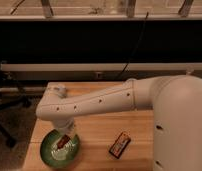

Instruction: Place the pepper in the ceramic bowl

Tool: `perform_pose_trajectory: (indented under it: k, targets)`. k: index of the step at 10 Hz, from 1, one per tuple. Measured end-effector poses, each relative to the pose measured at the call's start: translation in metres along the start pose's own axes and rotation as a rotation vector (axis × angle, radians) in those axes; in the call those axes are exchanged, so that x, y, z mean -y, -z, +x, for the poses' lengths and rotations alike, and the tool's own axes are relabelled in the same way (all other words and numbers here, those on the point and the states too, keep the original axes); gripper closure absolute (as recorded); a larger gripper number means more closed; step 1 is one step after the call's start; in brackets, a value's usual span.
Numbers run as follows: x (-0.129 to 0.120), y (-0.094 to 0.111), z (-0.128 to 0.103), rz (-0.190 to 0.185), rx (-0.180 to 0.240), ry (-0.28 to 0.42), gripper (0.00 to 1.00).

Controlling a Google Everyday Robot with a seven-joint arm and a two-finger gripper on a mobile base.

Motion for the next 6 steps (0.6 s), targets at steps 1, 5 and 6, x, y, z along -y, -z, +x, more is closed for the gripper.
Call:
perform_pose_trajectory:
  k: [1,5,6]
  targets:
    - [0.002,-0.001,-0.004,0.004,0.007,0.015,0.22]
    - [0.005,-0.002,-0.014,0.048,0.053,0.058,0.20]
    - [0.005,-0.001,-0.015,0.078,0.059,0.059,0.22]
